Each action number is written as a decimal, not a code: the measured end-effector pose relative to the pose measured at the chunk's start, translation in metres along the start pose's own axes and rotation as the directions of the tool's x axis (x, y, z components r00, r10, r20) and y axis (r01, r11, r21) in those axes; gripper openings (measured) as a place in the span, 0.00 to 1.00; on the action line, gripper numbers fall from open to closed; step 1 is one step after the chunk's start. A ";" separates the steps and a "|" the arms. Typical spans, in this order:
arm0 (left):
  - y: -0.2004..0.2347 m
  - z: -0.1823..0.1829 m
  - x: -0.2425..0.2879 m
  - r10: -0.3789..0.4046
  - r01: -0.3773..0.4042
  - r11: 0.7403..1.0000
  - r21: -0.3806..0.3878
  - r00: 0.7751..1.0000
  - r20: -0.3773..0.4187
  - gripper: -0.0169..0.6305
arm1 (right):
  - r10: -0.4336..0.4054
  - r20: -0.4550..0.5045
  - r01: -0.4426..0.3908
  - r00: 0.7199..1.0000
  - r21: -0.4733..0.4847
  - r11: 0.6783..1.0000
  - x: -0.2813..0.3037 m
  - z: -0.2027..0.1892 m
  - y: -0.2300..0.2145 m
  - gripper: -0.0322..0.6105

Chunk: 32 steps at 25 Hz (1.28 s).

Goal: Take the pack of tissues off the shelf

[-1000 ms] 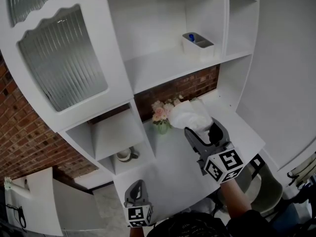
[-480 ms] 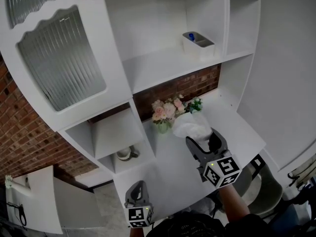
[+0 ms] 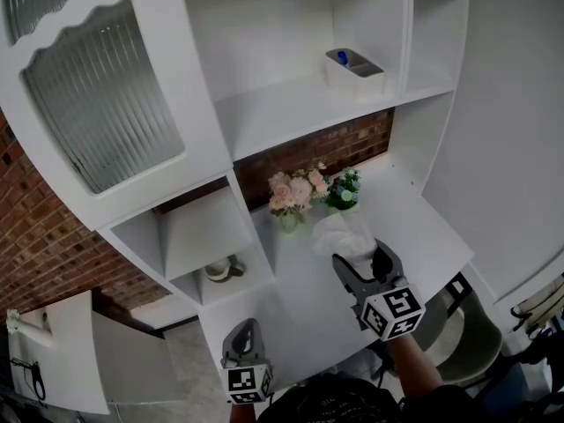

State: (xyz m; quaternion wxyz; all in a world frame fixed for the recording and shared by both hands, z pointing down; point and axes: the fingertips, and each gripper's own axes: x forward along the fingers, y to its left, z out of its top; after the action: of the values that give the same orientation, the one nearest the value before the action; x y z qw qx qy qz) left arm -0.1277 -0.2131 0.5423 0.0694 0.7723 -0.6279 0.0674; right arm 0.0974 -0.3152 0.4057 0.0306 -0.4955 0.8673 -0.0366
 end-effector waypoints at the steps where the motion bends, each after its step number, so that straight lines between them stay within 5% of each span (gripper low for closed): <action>1: 0.000 -0.002 0.001 0.001 -0.001 1.000 -0.005 1.000 -0.002 0.04 | -0.001 -0.007 0.001 1.000 0.004 1.000 -0.001 -0.004 -0.001 0.57; 32: -0.006 -0.006 0.015 -0.024 0.023 1.000 -0.019 1.000 -0.012 0.04 | -0.018 -0.198 0.043 0.980 0.121 0.992 -0.015 -0.120 0.000 0.55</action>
State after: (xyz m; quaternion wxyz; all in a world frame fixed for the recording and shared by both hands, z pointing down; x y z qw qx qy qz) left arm -0.1188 -0.2256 0.5507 0.0813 0.7785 -0.6189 0.0655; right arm 0.0943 -0.2984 0.5251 -0.0250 -0.4999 0.8544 -0.1399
